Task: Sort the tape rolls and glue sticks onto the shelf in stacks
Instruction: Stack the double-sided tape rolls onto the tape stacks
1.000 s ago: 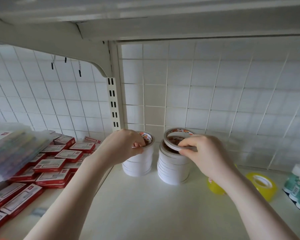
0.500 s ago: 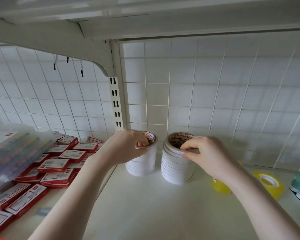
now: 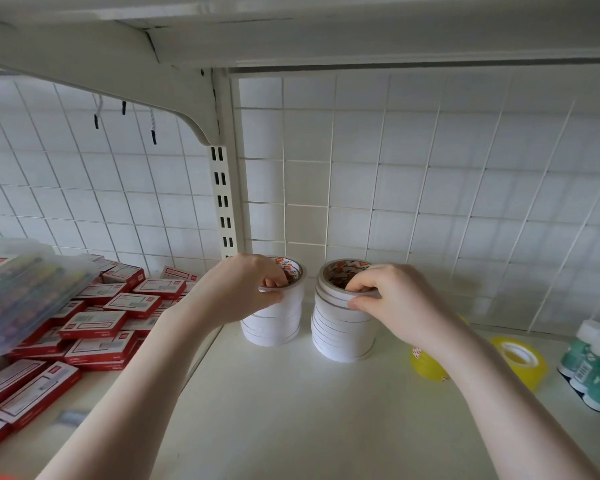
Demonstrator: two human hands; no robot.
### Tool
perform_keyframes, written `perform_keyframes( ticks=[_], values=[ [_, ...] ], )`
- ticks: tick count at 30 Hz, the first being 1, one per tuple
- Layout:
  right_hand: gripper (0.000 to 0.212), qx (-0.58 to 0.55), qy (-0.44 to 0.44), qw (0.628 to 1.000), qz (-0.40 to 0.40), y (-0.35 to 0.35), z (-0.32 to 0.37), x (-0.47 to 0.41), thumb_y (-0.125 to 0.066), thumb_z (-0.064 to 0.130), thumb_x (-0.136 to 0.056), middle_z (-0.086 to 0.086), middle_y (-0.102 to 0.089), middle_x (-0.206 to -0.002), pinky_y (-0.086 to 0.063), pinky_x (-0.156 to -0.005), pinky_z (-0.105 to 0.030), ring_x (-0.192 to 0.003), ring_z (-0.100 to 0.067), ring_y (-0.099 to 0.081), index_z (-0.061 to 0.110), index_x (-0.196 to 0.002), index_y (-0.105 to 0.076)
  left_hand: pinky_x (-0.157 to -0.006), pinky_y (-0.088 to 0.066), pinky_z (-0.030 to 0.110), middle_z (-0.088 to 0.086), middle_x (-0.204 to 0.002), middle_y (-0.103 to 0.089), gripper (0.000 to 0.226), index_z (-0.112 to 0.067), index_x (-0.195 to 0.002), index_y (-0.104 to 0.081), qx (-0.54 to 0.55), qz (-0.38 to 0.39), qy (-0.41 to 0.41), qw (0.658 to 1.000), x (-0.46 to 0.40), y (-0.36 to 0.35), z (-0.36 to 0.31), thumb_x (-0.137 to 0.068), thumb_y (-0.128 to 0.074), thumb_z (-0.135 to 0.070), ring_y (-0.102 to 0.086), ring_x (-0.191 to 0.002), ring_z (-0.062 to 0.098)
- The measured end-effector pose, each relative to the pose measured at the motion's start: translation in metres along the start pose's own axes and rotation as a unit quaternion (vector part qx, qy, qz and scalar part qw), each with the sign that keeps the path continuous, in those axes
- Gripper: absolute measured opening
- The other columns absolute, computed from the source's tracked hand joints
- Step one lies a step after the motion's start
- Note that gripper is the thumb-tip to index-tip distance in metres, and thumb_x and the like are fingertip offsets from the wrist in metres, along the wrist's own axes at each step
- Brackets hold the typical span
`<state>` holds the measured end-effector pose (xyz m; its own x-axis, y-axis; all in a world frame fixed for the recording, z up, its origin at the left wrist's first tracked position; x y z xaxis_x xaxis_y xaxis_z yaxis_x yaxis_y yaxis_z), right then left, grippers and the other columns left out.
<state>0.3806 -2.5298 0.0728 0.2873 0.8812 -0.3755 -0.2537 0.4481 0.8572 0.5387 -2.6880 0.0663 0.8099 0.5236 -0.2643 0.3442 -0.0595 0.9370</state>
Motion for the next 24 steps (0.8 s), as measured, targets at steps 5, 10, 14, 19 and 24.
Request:
perform_keyframes(
  ticks=[5, 10, 14, 19, 24],
  values=[
    [0.011, -0.005, -0.005, 1.000, -0.003, -0.003, 0.001, 0.000, -0.068, 0.021, -0.082, -0.002, -0.068, -0.092, -0.040, -0.080, -0.029, -0.089, -0.020, -0.058, 0.016, -0.091, -0.073, -0.078, -0.050, 0.038, -0.006, -0.090, -0.064, 0.013, -0.024, -0.094, -0.068, 0.001, 0.000, 0.002, 1.000, 0.001, 0.001, -0.002, -0.083, -0.062, -0.027, -0.059, -0.085, 0.018],
    [0.010, -0.041, -0.024, 0.999, -0.003, -0.005, -0.002, 0.000, -0.072, 0.018, -0.078, -0.002, -0.070, -0.091, -0.044, -0.082, -0.033, -0.089, -0.021, -0.060, 0.016, -0.088, -0.074, -0.077, -0.050, 0.039, -0.005, -0.089, -0.065, 0.011, -0.022, -0.092, -0.068, 0.010, 0.002, -0.002, 1.000, 0.002, 0.001, -0.001, -0.082, -0.064, -0.025, -0.059, -0.084, 0.019],
    [0.017, -0.064, -0.022, 0.998, -0.002, -0.004, -0.004, 0.000, -0.073, 0.018, -0.078, 0.005, -0.070, -0.099, -0.041, -0.085, -0.026, -0.095, -0.013, -0.060, 0.018, -0.095, -0.075, -0.077, -0.050, 0.038, -0.007, -0.089, -0.065, 0.011, -0.024, -0.092, -0.068, 0.015, -0.001, -0.001, 1.000, 0.001, 0.000, 0.001, -0.082, -0.065, -0.024, -0.059, -0.085, 0.017],
    [0.016, -0.079, -0.013, 0.997, 0.004, -0.005, -0.009, 0.001, -0.073, 0.017, -0.079, 0.005, -0.071, -0.097, -0.043, -0.085, -0.027, -0.094, -0.014, -0.061, 0.020, -0.094, -0.075, -0.079, -0.049, 0.037, -0.008, -0.090, -0.065, 0.013, -0.025, -0.094, -0.070, 0.022, -0.006, -0.003, 1.000, 0.002, 0.001, 0.000, -0.082, -0.065, -0.023, -0.058, -0.085, 0.014],
    [0.017, -0.099, -0.023, 0.995, 0.017, -0.004, -0.014, -0.001, -0.074, 0.020, -0.077, 0.014, -0.070, -0.095, -0.041, -0.078, -0.011, -0.091, -0.003, -0.060, 0.026, -0.094, -0.075, -0.079, -0.049, 0.037, -0.009, -0.088, -0.064, 0.012, -0.025, -0.093, -0.070, 0.028, -0.003, -0.003, 1.000, 0.002, 0.002, -0.002, -0.082, -0.066, -0.022, -0.058, -0.083, 0.013]
  ],
)
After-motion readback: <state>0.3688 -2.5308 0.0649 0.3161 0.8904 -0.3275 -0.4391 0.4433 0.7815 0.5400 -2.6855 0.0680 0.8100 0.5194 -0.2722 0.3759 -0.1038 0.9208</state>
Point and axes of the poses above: each hand's wrist, its own x-axis away from the middle knuckle, its own y-axis out of the back of the hand, z = x × y, the point moved 1 cm from there along -x, towards the middle knuckle
